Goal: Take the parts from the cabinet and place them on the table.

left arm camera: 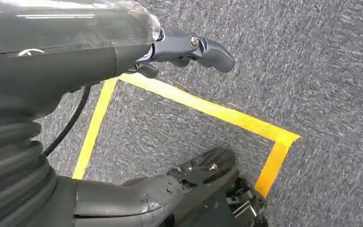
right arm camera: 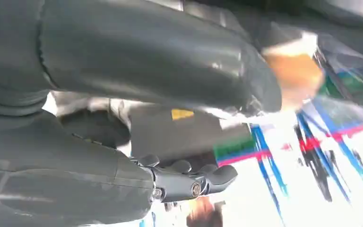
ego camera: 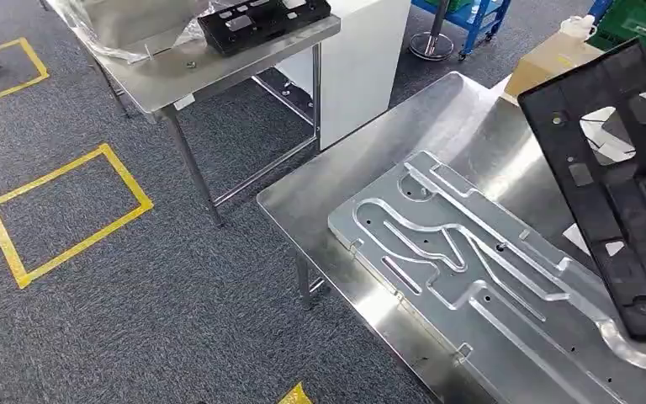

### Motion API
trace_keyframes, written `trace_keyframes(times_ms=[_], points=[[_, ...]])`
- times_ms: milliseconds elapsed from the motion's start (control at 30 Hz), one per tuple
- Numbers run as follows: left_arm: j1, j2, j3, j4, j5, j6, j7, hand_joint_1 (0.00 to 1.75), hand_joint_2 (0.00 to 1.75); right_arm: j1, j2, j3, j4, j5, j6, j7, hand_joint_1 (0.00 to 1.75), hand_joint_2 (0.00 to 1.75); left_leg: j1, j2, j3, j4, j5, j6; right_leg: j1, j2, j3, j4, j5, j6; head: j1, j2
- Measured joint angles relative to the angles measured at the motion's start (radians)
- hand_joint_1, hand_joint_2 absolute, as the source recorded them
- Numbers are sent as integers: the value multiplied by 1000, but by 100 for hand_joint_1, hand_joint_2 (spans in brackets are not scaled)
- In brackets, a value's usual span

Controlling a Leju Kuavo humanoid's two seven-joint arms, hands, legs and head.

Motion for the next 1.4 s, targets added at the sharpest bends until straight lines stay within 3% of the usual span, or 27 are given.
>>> trace_keyframes(times_ms=[233, 333, 533, 1000, 1033, 1233, 1400], points=[[-1, 0, 1, 0, 13, 3, -7, 0, 175, 28, -104, -113, -58, -114, 9, 37, 0, 0, -3, 0, -1, 0, 2, 3, -2, 0, -1, 0, 2, 3, 0, 0], [-3, -1, 1, 0, 14, 0, -7, 0, 175, 56, -124, -144, -75, -115, 18, 38, 0, 0, -3, 0, -1, 0, 2, 3, -2, 0, -1, 0, 2, 3, 0, 0], [-5, -2, 1, 0, 14, -2, -8, 0, 175, 126, -111, -162, -89, -66, -3, 21, 0, 0, -3, 1, -1, 1, 3, 4, -2, 0, 0, 0, 3, 4, 0, 0], [-4, -2, 6, 0, 37, -3, -19, 0, 175, 214, -5, -196, -133, -11, -17, -25, 0, 0, -3, 1, -1, 0, 3, 4, -2, 2, -1, 0, 3, 4, 0, 0], [-4, -2, 6, 0, 39, -3, -20, 0, 0, 215, 3, -196, -137, -10, -18, -25, 0, 0, -3, 1, -1, 0, 3, 4, -2, 2, -1, 0, 3, 4, 0, 0], [0, -1, 23, 0, 78, -21, -51, 0, 0, 248, 67, -196, -193, 36, -41, -69, 0, 0, -3, 1, -1, 0, 3, 4, -2, 1, -1, 0, 3, 4, 0, 0], [12, 1, 51, 0, 126, -20, -68, 0, 0, 313, 202, -188, -321, 103, -99, -188, 0, 0, -2, 1, -4, 0, 2, 3, -2, 1, -1, 0, 2, 4, 1, 0]])
